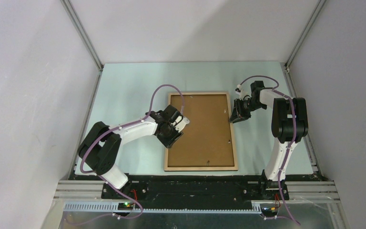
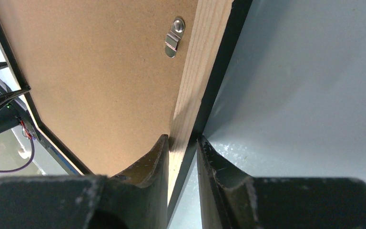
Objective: Put the photo into the frame
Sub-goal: Install the photo frame at the center of the board.
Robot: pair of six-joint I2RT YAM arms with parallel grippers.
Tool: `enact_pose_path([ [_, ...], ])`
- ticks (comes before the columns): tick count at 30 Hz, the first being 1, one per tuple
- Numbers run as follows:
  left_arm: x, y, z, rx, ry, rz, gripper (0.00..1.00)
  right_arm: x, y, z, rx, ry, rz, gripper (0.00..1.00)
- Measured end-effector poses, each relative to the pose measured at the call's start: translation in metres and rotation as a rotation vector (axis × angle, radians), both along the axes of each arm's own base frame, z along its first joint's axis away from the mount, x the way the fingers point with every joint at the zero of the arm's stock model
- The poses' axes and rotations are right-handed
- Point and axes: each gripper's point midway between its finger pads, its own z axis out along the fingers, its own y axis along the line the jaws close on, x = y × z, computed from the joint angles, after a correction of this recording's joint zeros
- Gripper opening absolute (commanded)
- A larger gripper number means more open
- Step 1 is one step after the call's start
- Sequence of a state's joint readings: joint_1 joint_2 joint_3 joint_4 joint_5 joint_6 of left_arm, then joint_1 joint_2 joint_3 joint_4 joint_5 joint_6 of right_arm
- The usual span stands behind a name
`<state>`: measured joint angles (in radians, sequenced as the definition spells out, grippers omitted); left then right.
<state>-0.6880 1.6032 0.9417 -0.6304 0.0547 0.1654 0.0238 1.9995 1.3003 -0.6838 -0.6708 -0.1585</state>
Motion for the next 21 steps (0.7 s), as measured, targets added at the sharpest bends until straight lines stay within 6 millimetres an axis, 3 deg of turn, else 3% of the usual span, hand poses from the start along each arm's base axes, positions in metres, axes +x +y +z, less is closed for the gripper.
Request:
enact_pose_path([
  [3, 0.0, 0.0, 0.0, 0.0, 0.001, 0.003, 0.4, 0.0, 0.0, 0.0, 0.0, 0.0, 0.0, 0.03],
  [12, 0.004, -0.001, 0.002, -0.003, -0.023, -0.017, 0.73, 0.0, 0.0, 0.0, 0.0, 0.0, 0.0, 0.03],
  [21, 0.015, -0.001, 0.016, -0.058, -0.065, 0.002, 0.89, 0.0, 0.0, 0.0, 0.001, 0.001, 0.0, 0.06],
])
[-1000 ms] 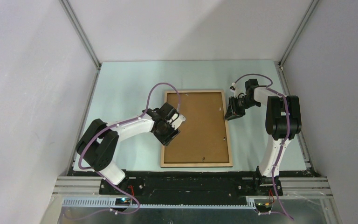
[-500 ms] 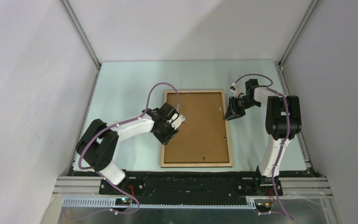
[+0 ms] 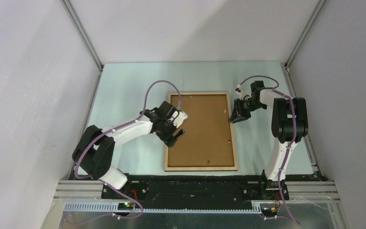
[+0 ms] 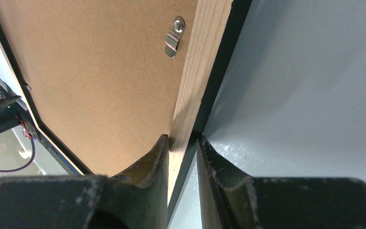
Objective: Put the photo into the frame
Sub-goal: Install the photo frame at the center of the board.
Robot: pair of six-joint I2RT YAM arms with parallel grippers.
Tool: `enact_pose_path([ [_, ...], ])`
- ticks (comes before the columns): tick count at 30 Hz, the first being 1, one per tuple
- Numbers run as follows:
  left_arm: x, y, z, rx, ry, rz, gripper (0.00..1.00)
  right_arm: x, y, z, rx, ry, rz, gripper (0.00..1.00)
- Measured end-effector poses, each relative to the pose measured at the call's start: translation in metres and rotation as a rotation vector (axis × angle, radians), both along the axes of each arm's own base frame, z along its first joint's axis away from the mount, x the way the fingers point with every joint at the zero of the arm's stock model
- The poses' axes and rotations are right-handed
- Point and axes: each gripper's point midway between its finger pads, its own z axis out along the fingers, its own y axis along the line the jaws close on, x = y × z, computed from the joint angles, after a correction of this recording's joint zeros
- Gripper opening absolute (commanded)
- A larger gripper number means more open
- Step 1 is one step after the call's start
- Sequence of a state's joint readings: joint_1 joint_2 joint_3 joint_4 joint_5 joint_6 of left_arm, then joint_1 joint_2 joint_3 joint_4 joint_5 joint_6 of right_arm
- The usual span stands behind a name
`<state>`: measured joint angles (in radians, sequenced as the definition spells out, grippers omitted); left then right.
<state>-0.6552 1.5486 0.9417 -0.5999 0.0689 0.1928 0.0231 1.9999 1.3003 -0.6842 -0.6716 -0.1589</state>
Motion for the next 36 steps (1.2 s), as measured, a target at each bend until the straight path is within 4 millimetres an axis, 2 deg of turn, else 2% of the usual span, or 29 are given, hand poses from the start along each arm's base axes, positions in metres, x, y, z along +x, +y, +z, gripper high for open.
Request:
enact_pose_path([
  [2, 0.008, 0.006, 0.005, -0.024, -0.004, 0.036, 0.89, 0.0, 0.0, 0.0, 0.0, 0.0, 0.0, 0.08],
  [6, 0.036, 0.019, 0.019, -0.066, -0.025, 0.132, 0.87, 0.0, 0.0, 0.0, 0.0, 0.0, 0.0, 0.12],
  [10, 0.071, 0.017, 0.033, -0.105, -0.055, 0.199, 0.81, 0.0, 0.0, 0.0, 0.0, 0.0, 0.0, 0.18],
  [13, 0.089, 0.012, 0.03, -0.129, -0.042, 0.235, 0.75, 0.0, 0.0, 0.0, 0.0, 0.0, -0.001, 0.25],
  [16, 0.099, 0.008, 0.018, -0.137, 0.004, 0.271, 0.67, 0.0, 0.0, 0.0, 0.0, 0.0, -0.001, 0.29],
  [20, 0.102, 0.008, -0.002, -0.137, 0.072, 0.309, 0.61, 0.0, 0.0, 0.0, 0.002, 0.0, 0.0, 0.31],
  [23, 0.099, 0.009, -0.01, -0.133, 0.106, 0.327, 0.55, 0.0, 0.0, 0.0, 0.005, 0.0, 0.0, 0.31],
  [28, 0.098, 0.007, -0.012, -0.143, 0.124, 0.335, 0.48, 0.0, 0.001, 0.001, 0.007, -0.001, 0.0, 0.32],
  [32, 0.097, 0.006, -0.015, -0.14, 0.135, 0.337, 0.41, 0.0, 0.001, 0.001, 0.008, -0.001, 0.0, 0.36],
  [35, 0.096, 0.005, -0.016, -0.146, 0.145, 0.341, 0.34, 0.0, 0.001, 0.002, 0.016, 0.0, 0.0, 0.4],
  [36, 0.096, 0.004, -0.016, -0.147, 0.149, 0.342, 0.29, 0.0, 0.002, 0.002, 0.02, 0.001, 0.0, 0.42],
])
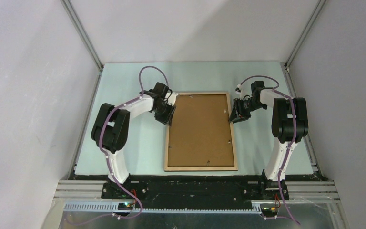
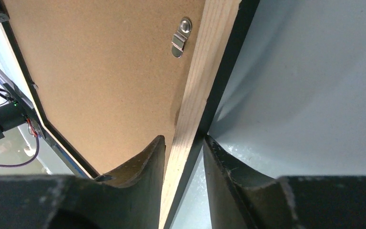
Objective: Put the photo into the frame
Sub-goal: Install the photo frame at the center of the board.
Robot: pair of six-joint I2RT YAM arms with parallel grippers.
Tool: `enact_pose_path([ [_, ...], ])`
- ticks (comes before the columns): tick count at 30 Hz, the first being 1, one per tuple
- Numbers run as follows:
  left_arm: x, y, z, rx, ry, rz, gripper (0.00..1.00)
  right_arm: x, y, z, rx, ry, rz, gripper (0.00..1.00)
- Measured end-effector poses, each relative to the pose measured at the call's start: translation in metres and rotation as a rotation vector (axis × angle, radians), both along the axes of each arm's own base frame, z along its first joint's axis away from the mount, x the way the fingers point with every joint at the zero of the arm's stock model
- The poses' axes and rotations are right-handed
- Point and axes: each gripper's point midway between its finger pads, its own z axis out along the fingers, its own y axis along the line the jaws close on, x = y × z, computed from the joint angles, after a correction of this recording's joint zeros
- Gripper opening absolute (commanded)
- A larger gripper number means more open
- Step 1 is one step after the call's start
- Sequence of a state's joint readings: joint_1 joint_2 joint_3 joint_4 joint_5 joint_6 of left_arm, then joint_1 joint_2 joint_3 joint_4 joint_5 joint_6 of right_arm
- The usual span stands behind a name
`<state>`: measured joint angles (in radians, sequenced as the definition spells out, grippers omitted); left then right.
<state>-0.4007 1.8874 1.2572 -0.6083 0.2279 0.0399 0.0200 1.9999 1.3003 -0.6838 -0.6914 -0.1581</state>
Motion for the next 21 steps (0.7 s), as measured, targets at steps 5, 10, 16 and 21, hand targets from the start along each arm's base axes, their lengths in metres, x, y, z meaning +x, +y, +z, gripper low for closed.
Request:
enact_pose_path([
  [5, 0.001, -0.002, 0.0, -0.017, 0.02, 0.039, 0.02, 0.0, 0.001, 0.003, 0.008, -0.001, -0.005, 0.47],
  [10, 0.002, -0.003, 0.0, -0.021, 0.027, 0.049, 0.0, 0.006, 0.003, 0.011, -0.013, -0.032, -0.019, 0.5],
  [16, 0.002, -0.003, 0.0, -0.019, 0.037, 0.057, 0.0, 0.011, 0.006, 0.012, -0.104, -0.076, -0.021, 0.52],
  [21, 0.002, -0.003, -0.001, -0.018, 0.04, 0.057, 0.0, 0.018, 0.007, 0.007, -0.176, -0.099, -0.04, 0.51],
])
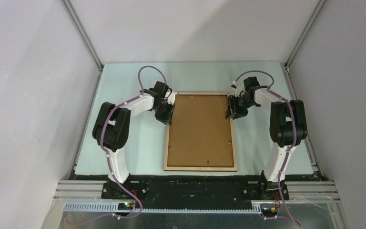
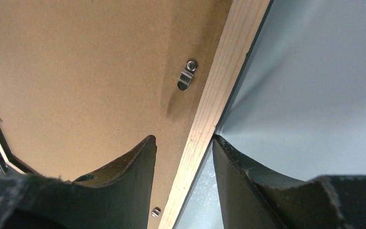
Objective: Put the photo into the frame
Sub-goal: Install the photo frame at the center of the board.
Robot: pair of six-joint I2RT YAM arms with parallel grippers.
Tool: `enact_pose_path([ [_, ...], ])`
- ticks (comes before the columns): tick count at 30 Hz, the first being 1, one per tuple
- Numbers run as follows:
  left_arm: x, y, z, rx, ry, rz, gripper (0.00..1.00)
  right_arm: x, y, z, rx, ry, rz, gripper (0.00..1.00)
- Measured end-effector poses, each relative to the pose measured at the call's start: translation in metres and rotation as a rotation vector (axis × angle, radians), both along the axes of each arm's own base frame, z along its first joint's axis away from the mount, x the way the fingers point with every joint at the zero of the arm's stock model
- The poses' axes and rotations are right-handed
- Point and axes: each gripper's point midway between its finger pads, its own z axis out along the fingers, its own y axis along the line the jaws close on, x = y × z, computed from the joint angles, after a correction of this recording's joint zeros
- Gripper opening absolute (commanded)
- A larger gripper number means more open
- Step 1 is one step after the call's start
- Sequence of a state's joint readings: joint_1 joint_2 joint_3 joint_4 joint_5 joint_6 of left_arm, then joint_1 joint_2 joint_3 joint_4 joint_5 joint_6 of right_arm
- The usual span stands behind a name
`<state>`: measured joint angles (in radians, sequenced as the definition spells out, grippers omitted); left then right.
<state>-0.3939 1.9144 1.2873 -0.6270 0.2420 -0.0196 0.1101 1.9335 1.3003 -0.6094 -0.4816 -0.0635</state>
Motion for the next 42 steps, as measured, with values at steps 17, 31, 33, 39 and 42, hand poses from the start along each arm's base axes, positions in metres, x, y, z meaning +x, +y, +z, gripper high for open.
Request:
enact_pose_path([
  [17, 0.0, 0.0, 0.0, -0.001, 0.006, 0.007, 0.0, 0.055, 0.003, 0.009, -0.118, -0.086, -0.092, 0.49],
  [31, 0.0, 0.0, 0.0, -0.001, 0.006, 0.007, 0.0, 0.054, 0.004, 0.006, -0.23, -0.143, -0.109, 0.48],
  [33, 0.0, 0.0, 0.0, -0.001, 0.006, 0.007, 0.0, 0.054, 0.003, 0.007, -0.228, -0.155, -0.118, 0.47],
  [39, 0.0, 0.0, 0.0, -0.002, 0.006, 0.008, 0.0, 0.053, 0.003, 0.008, -0.218, -0.178, -0.135, 0.5],
  [42, 0.0, 0.0, 0.0, -0.002, 0.006, 0.008, 0.0, 0.049, 0.002, 0.008, -0.216, -0.174, -0.141, 0.51],
])
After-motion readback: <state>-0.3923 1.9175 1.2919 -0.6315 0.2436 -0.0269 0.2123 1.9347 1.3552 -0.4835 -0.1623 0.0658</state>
